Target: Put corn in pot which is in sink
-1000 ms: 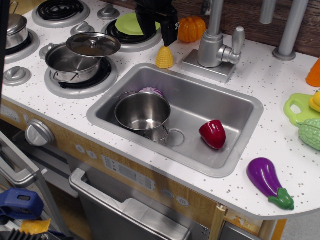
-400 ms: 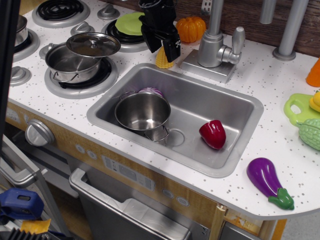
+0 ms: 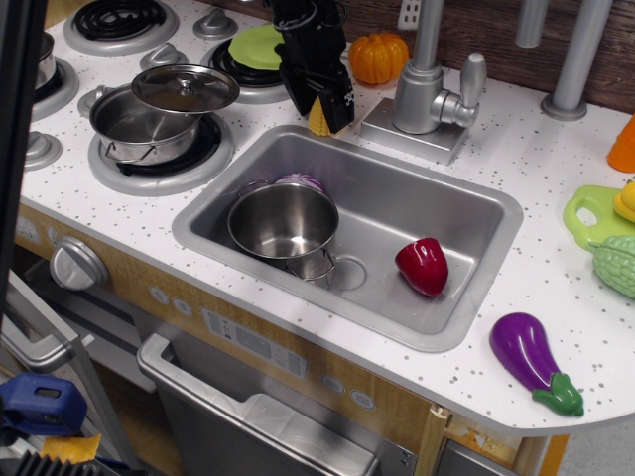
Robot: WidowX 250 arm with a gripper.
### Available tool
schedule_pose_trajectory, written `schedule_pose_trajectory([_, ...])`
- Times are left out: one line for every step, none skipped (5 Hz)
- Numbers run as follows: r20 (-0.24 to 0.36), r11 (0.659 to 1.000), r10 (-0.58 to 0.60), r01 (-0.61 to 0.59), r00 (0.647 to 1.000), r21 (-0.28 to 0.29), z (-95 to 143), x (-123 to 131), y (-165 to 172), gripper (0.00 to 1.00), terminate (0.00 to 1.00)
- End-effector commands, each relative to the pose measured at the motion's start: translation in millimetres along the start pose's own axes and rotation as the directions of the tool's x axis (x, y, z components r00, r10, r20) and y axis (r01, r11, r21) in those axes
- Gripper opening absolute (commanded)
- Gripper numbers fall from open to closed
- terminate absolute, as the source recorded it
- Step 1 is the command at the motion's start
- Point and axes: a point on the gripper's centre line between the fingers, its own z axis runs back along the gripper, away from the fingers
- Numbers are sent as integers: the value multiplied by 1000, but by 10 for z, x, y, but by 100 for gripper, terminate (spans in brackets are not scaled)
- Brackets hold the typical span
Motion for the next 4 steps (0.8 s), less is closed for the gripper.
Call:
schedule_pose_trajectory([71, 1000, 22, -23, 997, 17, 231, 137, 36, 0, 0])
schedule_pose_trajectory([58, 999, 21, -22, 998, 25, 328, 172, -5, 0, 0])
schedule_pose_trajectory([5, 998, 31, -31, 1000, 62, 555, 191, -53, 0, 0])
schedule_pose_trajectory([-32, 994, 36, -33, 999, 107, 731, 111, -129, 0, 0])
